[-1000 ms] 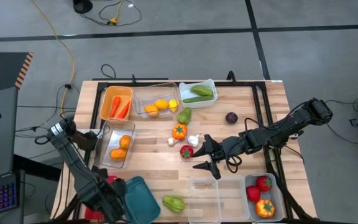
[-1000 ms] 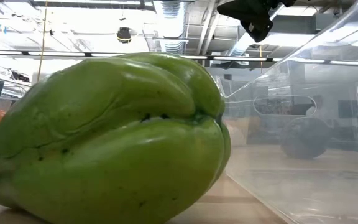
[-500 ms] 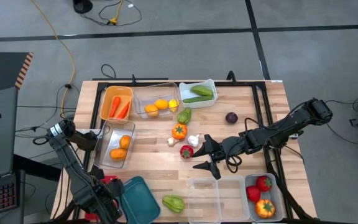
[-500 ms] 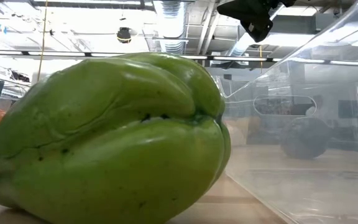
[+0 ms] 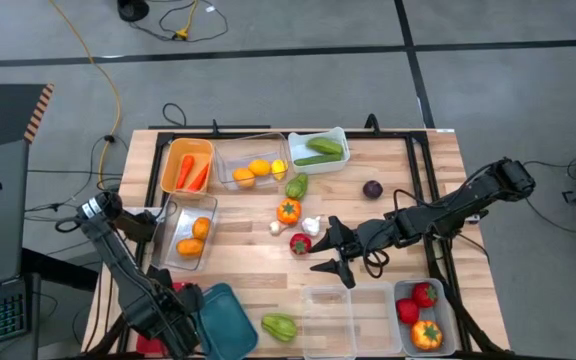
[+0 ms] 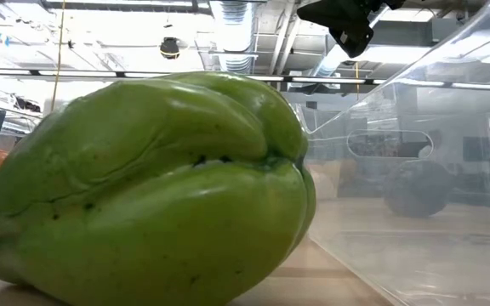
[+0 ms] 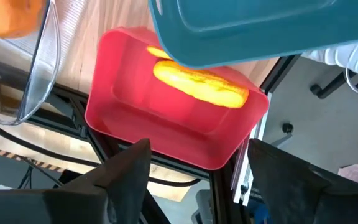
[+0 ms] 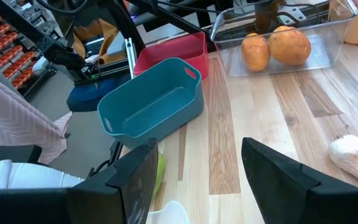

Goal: Sort produce into baskets
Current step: Put the bottom green chayote into the blue bin

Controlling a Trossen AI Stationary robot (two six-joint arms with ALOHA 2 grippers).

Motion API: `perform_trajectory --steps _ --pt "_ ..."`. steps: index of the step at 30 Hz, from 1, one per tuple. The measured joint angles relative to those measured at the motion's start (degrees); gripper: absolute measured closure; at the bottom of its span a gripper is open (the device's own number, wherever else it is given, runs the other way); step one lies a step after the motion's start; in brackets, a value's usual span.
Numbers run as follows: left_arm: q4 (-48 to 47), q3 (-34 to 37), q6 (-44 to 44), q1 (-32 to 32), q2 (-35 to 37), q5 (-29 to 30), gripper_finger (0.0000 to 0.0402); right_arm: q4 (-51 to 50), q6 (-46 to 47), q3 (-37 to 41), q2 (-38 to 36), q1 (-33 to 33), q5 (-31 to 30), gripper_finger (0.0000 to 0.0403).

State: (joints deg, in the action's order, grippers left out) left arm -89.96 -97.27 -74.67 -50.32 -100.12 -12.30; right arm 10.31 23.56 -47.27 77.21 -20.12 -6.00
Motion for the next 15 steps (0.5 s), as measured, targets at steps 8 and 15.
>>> perform_trajectory --steps 8,15 --pt "11.1 0.0 10.0 2.7 0.0 13.0 0.0136 0.0 0.0 0.0 0.0 0.0 0.0 0.0143" --pt "25.6 0.0 24.0 6.5 -0.2 26.8 0.0136 0.0 0.0 0.0 0.0 0.0 0.0 0.0143"
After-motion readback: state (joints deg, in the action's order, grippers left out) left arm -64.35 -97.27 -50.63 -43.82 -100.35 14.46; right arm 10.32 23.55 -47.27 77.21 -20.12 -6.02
